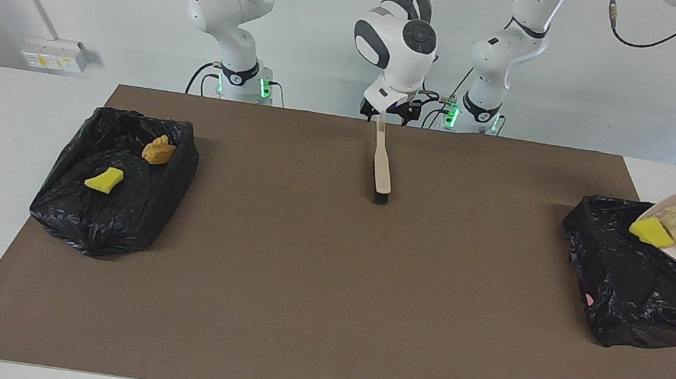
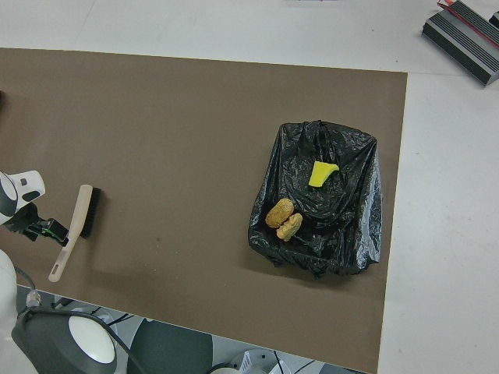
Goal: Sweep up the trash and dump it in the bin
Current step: 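Release the brush onto the mat and raise the right gripper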
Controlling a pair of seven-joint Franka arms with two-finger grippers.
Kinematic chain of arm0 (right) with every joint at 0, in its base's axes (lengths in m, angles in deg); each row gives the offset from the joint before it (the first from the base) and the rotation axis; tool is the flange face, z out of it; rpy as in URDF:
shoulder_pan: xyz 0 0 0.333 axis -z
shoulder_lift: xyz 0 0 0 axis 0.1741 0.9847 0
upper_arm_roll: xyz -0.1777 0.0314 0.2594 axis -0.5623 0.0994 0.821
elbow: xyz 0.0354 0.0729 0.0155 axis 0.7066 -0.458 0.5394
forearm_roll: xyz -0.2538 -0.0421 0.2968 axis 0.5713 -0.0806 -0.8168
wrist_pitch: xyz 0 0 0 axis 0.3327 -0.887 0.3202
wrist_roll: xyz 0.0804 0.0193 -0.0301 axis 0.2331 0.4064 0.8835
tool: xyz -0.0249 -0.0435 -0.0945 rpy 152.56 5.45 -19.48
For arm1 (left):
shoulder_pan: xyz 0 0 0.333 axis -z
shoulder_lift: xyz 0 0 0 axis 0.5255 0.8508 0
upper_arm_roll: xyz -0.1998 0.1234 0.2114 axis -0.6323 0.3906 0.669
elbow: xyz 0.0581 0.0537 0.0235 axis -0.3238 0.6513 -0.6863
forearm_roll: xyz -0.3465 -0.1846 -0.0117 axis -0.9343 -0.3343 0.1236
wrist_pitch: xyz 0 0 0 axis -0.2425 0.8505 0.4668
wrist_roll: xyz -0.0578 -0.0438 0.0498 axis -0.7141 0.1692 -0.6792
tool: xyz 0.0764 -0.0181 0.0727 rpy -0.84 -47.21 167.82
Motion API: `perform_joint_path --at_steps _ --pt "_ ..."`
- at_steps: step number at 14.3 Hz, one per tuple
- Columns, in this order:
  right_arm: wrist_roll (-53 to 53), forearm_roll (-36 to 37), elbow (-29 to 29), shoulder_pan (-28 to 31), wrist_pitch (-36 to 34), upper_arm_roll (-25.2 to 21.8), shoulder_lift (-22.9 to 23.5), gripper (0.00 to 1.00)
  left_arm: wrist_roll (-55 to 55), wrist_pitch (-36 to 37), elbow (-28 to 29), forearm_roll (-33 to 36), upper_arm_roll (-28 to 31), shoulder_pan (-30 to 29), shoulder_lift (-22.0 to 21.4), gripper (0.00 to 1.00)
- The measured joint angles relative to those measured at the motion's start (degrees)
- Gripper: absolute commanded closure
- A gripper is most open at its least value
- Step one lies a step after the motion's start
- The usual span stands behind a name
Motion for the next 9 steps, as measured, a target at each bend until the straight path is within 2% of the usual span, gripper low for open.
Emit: perform_joint_path --at_steps 5,9 --pt "9.6 1.4 5.0 7.9 -8.8 -0.2 -3.9 0.00 0.0 0.7 -1.7 8.2 -0.2 5.4 1.2 1.00" --pt "17.1 5.0 7.4 14.2 -11.3 -0.4 -4.9 0.00 0.0 3.4 -7.7 14.3 -0.3 10.1 4.4 1.00"
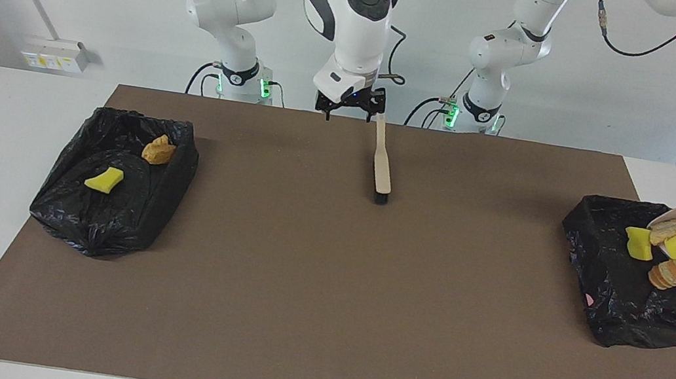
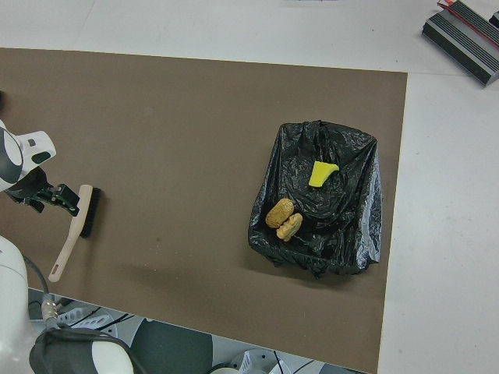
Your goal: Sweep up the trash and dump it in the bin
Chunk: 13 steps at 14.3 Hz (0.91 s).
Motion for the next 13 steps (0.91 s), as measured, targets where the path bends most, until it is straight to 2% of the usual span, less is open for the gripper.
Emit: perform_joint_path --at_steps 6,13 --pt "12.7 1.0 1.8 10.2 0.0 -0.3 -1.4 0.00 0.0 1.9 -5.3 3.6 0.1 2.5 2.4 1.00" --pt "29.2 7.2 3.7 21.3 -0.1 -0.6 -2.0 0.00 0.0 5.6 -9.0 5.1 0.2 4.3 2.5 1.00"
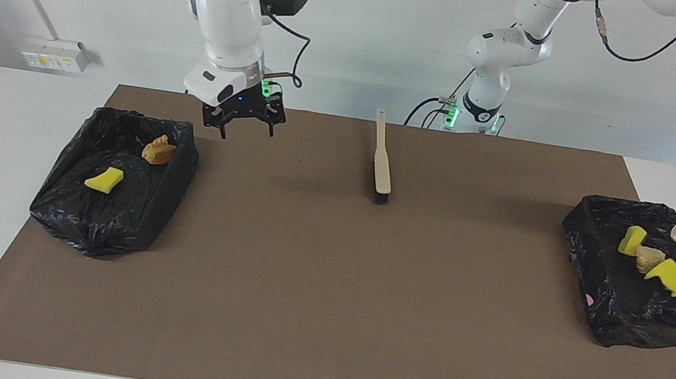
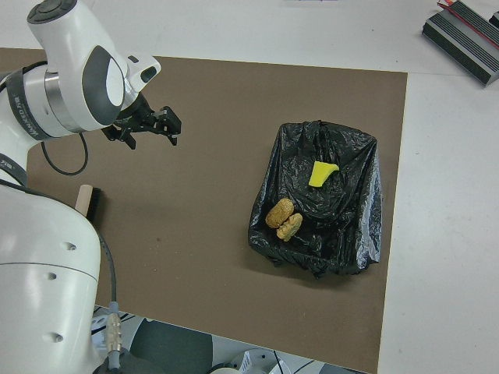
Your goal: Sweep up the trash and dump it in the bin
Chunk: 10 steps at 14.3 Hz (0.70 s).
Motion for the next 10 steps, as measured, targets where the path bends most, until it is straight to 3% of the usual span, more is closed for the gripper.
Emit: perform_joint_path --at_steps 4,10 --pt "2.7 0.4 1.5 3.4 -0.1 -2.0 -0.1 0.00 -0.2 4.0 -1.8 -0.1 -0.3 1.0 -0.1 1.00" --pt "2.7 0.3 2.1 3.7 -0.3 -6.6 -0.7 0.00 0.0 12.2 -2.9 -19.2 -0.2 1.5 -4.5 1.00"
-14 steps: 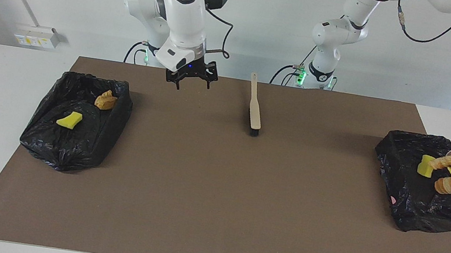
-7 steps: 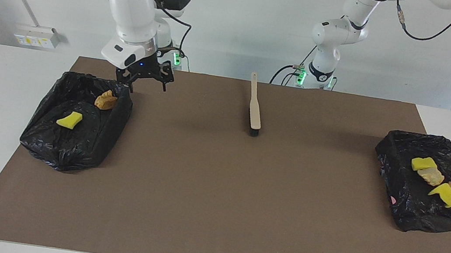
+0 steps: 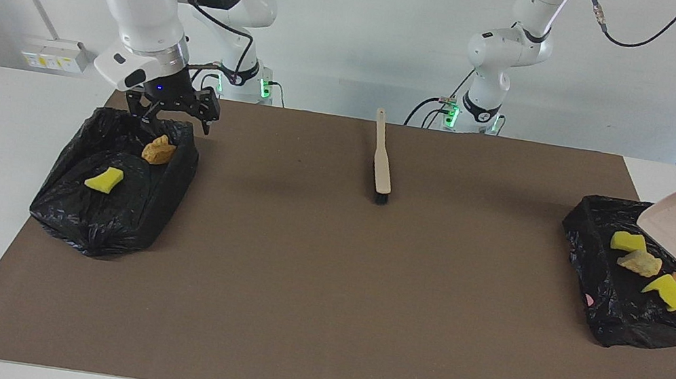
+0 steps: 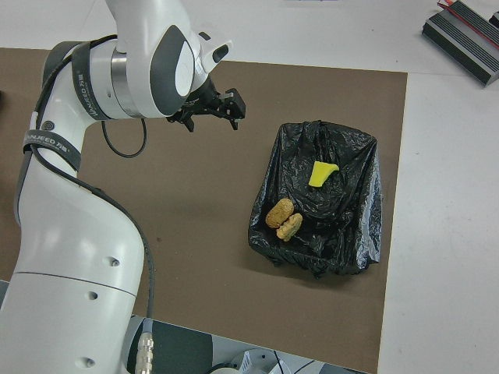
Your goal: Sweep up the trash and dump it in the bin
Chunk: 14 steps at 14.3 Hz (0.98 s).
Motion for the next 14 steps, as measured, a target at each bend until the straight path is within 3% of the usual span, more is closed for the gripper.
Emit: perform_joint_path --at_steps 3,6,9,14 --pt "0.0 0.0 0.0 0.1 0.0 -2.5 -0.2 0.00 6.4 6.4 0.6 -8.3 -0.1 0.2 -1.8 1.00" --pt "0.0 0.0 0.1 0.2 0.0 -5.8 -0.3 0.00 19.5 10.8 3.3 -12.6 -0.3 3.8 -3.3 1.00" --pt "0.0 -0.1 0.2 0.4 0.0 -8.2 -0.9 0.00 37.6 12.7 7.7 -18.0 -0.5 10.1 -5.8 1.00" --pt "0.0 -0.1 0.4 0.3 -3.2 -7.5 -5.0 0.00 62.4 12.0 14.2 -27.9 -0.8 22.6 -9.5 1.00"
